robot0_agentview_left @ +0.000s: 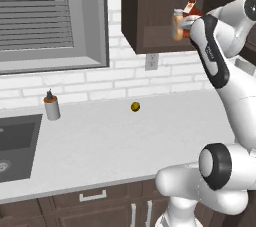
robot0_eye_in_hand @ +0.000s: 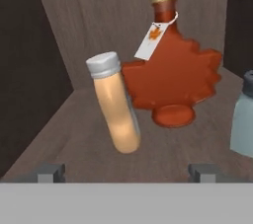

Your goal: Put the shaker and condiment bottle from the counter next to their counterparts in the cabinet.

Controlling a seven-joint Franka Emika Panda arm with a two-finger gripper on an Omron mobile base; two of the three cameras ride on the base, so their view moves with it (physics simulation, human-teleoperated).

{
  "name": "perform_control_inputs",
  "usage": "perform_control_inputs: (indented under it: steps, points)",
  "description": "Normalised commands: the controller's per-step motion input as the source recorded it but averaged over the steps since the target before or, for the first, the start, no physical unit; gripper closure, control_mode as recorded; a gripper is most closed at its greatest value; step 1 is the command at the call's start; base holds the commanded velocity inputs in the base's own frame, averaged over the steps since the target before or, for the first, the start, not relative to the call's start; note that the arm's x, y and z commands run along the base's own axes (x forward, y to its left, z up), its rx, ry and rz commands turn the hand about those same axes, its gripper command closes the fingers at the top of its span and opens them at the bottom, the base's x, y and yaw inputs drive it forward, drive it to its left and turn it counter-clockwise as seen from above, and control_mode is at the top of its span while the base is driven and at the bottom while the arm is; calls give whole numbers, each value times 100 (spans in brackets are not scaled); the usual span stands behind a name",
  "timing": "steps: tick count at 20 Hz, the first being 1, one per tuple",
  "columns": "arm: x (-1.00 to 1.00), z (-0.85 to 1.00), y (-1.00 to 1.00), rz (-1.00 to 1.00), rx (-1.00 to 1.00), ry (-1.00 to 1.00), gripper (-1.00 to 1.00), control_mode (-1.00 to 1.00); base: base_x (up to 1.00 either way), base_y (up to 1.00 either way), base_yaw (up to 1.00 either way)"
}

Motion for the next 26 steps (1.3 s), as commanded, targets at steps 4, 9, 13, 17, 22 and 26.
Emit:
perform_control_inputs:
  steps: [4,9,13,17,22,26]
  points:
    - [-54,0,0,1,1,-6,-100,-100,0,0,0]
    - [-47,0,0,0,0,-4,-100,-100,0,0,0]
    - [-32,0,15,0,0,-1,-100,-100,0,0,0]
    - [-26,0,34,0,0,0,-100,-100,0,0,0]
    - [-59,0,7,0,0,-3,-100,-100,0,0,0]
    - [-84,0,0,0,0,-11,-100,-100,0,0,0]
